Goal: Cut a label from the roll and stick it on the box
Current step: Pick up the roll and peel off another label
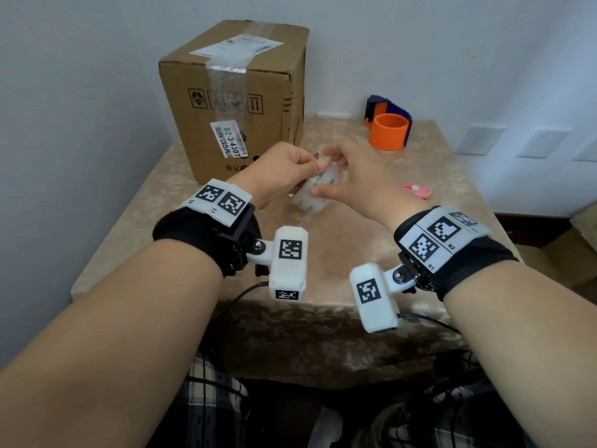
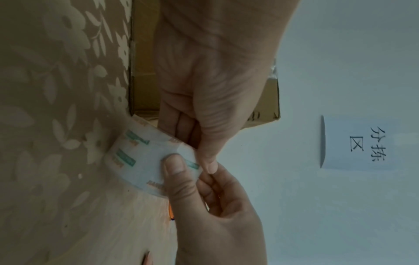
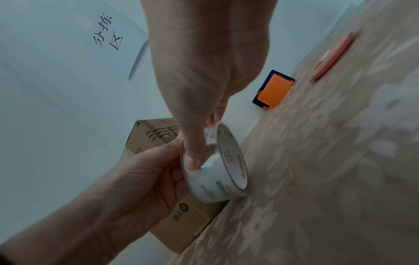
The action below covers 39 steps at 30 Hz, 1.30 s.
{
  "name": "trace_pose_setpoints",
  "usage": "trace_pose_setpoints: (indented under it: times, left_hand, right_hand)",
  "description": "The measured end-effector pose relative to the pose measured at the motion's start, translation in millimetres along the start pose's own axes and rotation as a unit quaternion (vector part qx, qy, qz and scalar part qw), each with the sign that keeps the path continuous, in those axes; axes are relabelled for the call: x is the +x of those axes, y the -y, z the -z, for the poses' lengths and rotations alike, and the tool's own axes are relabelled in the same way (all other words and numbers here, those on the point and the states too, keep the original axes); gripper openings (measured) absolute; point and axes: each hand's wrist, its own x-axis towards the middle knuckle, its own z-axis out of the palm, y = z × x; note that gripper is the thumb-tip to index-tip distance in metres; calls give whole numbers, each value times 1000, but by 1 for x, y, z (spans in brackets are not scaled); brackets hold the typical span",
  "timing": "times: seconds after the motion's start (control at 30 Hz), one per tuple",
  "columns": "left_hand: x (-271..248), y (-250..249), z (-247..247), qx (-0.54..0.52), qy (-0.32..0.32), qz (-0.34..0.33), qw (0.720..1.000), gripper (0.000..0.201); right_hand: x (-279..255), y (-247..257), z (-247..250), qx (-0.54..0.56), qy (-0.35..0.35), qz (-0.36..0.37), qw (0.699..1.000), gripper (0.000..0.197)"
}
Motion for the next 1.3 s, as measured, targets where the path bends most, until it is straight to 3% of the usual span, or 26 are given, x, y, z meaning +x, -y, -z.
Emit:
trace_pose_setpoints:
  times: [0.33, 0.47, 0.63, 0.77, 0.9, 1.13, 1.3]
  left_hand:
    - [-5, -2, 1, -4, -1, 6, 1000, 28]
    - [-8, -5, -1, 11, 8, -8, 1000, 25]
    - [-10, -13, -6, 35, -15, -51, 998, 25]
    - [-13, -23, -2, 20, -12, -63, 998, 24]
    - [-15, -25, -3, 24, -14, -66, 997, 14]
    - [-12, -24, 0, 53, -38, -78, 995, 24]
    - [-14, -24, -2, 89, -27, -76, 993, 28]
  right_hand:
    - [7, 1, -1, -56, 14, -5, 998, 48]
    - [4, 2, 2, -37, 25, -7, 999, 84]
    - [2, 7, 2, -54, -15, 21, 998, 76]
    - [1, 17, 6, 23, -39, 58, 997, 68]
    - [0, 21, 5, 37, -70, 50, 996, 69]
    - [0, 20, 2, 36, -90, 49, 994, 54]
    - [2, 16, 4, 57, -75, 39, 995, 57]
